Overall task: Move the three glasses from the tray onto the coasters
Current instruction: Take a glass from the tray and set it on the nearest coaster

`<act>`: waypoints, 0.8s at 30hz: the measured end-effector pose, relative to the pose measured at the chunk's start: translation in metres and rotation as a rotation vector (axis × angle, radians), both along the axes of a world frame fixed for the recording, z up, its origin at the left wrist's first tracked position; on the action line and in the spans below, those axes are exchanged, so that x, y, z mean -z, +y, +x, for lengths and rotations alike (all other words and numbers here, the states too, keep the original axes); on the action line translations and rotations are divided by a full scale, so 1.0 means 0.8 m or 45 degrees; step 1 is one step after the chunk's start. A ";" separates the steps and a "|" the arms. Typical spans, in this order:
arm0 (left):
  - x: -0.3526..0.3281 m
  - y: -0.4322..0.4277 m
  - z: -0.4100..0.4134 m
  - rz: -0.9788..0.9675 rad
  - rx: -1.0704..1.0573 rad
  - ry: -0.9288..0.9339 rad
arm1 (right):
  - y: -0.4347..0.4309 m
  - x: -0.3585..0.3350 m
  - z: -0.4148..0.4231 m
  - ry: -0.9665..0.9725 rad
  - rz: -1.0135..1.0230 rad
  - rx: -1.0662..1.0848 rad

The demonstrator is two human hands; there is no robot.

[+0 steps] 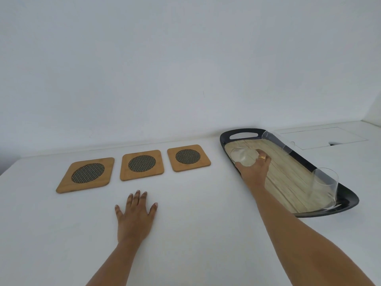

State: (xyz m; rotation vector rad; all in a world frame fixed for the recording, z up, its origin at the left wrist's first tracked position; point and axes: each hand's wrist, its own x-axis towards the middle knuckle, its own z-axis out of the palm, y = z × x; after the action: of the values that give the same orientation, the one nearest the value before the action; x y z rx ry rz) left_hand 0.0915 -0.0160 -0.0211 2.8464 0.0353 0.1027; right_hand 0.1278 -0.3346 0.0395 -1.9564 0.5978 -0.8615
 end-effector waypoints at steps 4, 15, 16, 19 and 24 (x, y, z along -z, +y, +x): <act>0.000 0.001 0.000 -0.015 -0.003 -0.001 | 0.020 -0.027 0.003 -0.263 0.343 0.061; 0.000 0.000 -0.002 -0.022 0.004 -0.019 | 0.068 -0.052 -0.002 -0.470 1.334 -0.296; -0.001 0.000 -0.002 -0.027 0.005 -0.019 | 0.072 -0.053 -0.004 -0.451 1.376 -0.328; -0.002 0.000 -0.002 -0.030 0.007 -0.016 | 0.079 -0.049 -0.011 -0.313 1.469 -0.509; -0.004 0.000 -0.002 -0.047 0.009 -0.004 | 0.079 -0.042 -0.016 -0.307 1.796 -0.781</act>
State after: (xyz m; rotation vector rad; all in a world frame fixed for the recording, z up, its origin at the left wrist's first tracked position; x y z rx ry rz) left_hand 0.0895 -0.0162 -0.0180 2.8090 0.0268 0.1035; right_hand 0.1148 -0.2712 0.0728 -0.6284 0.2571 -0.1160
